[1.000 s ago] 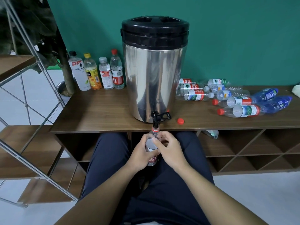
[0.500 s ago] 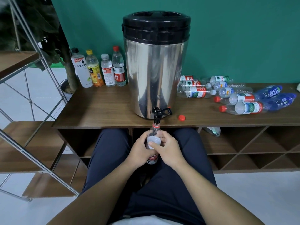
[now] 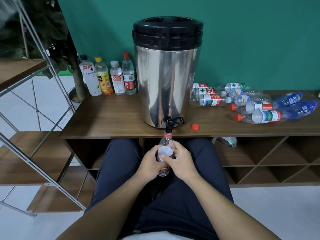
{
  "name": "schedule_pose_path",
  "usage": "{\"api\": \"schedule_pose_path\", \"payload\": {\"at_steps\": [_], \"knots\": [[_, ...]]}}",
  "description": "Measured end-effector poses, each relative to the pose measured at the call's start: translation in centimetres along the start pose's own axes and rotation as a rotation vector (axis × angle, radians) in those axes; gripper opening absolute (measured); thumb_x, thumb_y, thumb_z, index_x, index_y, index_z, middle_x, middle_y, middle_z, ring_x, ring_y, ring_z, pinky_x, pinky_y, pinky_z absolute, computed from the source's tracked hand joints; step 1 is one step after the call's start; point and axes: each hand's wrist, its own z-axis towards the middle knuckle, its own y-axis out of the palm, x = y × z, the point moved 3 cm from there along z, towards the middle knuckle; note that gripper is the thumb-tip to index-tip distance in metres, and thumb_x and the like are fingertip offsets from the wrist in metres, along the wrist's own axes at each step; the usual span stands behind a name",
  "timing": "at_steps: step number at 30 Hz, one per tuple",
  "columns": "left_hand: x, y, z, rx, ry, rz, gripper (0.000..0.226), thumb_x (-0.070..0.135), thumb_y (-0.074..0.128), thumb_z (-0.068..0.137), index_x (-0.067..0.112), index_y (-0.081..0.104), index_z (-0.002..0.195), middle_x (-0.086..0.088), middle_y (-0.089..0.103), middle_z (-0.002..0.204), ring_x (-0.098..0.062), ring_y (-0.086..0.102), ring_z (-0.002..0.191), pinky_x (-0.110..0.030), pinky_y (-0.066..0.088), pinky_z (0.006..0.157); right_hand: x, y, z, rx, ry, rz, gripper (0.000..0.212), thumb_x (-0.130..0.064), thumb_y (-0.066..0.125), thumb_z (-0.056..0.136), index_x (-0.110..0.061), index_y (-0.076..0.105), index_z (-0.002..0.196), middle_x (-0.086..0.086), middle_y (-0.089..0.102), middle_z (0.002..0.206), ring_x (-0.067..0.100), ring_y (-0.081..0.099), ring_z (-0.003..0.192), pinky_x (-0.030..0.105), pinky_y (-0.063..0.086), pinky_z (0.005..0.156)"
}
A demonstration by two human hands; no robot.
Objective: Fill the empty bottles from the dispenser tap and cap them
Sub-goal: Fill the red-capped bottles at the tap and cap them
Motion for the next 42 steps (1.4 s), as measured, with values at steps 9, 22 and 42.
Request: {"api": "schedule_pose_path", "payload": {"at_steps": [9, 22, 42], "knots": [[-0.04, 0.02, -0.08, 0.002, 0.007, -0.02, 0.054, -0.008, 0.079, 0.085, 0.021, 0.071, 0.131, 0.006, 0.081, 0.109, -0.004, 0.073, 0.093, -0.018, 0.056, 0.085, 0.06, 0.08, -0.06, -0.003, -0.014, -0.014, 0.047, -0.024, 0.091, 0.085, -0.032, 0.071, 0.127, -0.01, 0.081, 0.116, 0.01, 0.077, 0.113, 0.045, 0.062, 0.103], [0.15, 0.01, -0.27, 0.001, 0.001, -0.04, 0.057, -0.009, 0.078, 0.086, 0.022, 0.071, 0.133, 0.006, 0.081, 0.111, -0.008, 0.076, 0.098, -0.018, 0.057, 0.086, -0.15, -0.01, -0.19, -0.008, -0.004, -0.018, 0.048, -0.032, 0.091, 0.083, -0.03, 0.07, 0.126, -0.009, 0.081, 0.116, 0.012, 0.077, 0.112, 0.047, 0.063, 0.102], [-0.32, 0.1, 0.03, -0.001, 0.014, -0.032, 0.059, -0.005, 0.079, 0.084, 0.029, 0.071, 0.131, 0.005, 0.08, 0.116, -0.019, 0.077, 0.108, -0.034, 0.062, 0.097, -0.18, -0.04, -0.24, -0.011, -0.031, -0.023, 0.035, -0.02, 0.089, 0.088, -0.033, 0.07, 0.114, -0.008, 0.081, 0.11, 0.015, 0.078, 0.105, 0.05, 0.063, 0.097]]}}
